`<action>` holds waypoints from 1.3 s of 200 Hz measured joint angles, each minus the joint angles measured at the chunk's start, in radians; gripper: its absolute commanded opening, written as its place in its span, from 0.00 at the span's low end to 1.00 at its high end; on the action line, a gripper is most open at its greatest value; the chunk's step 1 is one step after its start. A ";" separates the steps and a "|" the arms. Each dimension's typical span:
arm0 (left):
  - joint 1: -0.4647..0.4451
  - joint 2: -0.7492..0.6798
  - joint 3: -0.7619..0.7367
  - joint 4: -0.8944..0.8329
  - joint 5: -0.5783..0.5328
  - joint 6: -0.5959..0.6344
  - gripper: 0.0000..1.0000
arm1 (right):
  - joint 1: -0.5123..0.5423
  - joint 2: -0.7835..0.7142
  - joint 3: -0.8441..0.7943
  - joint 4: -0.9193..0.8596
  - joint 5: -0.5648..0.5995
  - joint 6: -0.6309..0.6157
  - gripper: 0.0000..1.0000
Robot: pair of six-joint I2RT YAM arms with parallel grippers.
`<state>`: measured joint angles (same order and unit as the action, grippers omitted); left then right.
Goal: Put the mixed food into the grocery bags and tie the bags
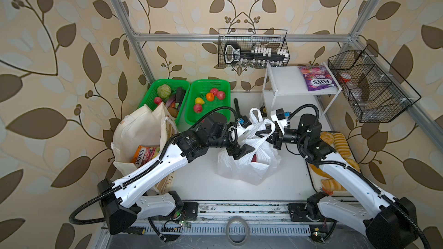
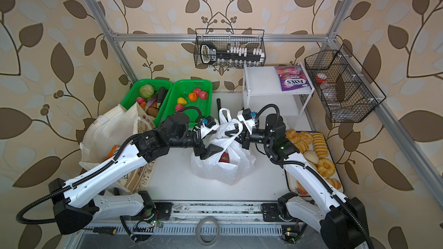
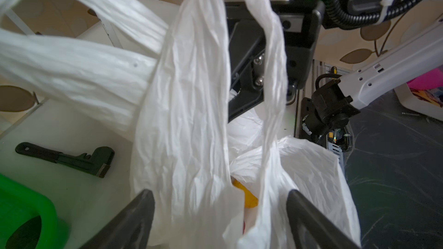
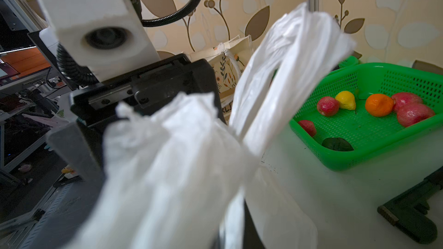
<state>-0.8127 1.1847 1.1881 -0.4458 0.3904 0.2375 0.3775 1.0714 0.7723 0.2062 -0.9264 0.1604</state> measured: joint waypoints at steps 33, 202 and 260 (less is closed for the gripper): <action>0.000 0.006 0.000 -0.008 0.006 0.024 0.39 | 0.000 -0.010 -0.001 0.000 0.001 0.000 0.10; 0.042 0.107 0.108 -0.015 0.232 0.077 0.00 | 0.000 -0.027 -0.008 -0.050 -0.053 -0.023 0.38; 0.054 0.130 0.119 -0.055 0.301 0.062 0.00 | -0.018 -0.031 -0.012 -0.107 -0.061 -0.063 0.63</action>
<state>-0.7589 1.3148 1.3067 -0.5007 0.6918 0.2993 0.3592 1.0409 0.7601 0.0990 -0.9878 0.0978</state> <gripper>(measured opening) 0.046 0.606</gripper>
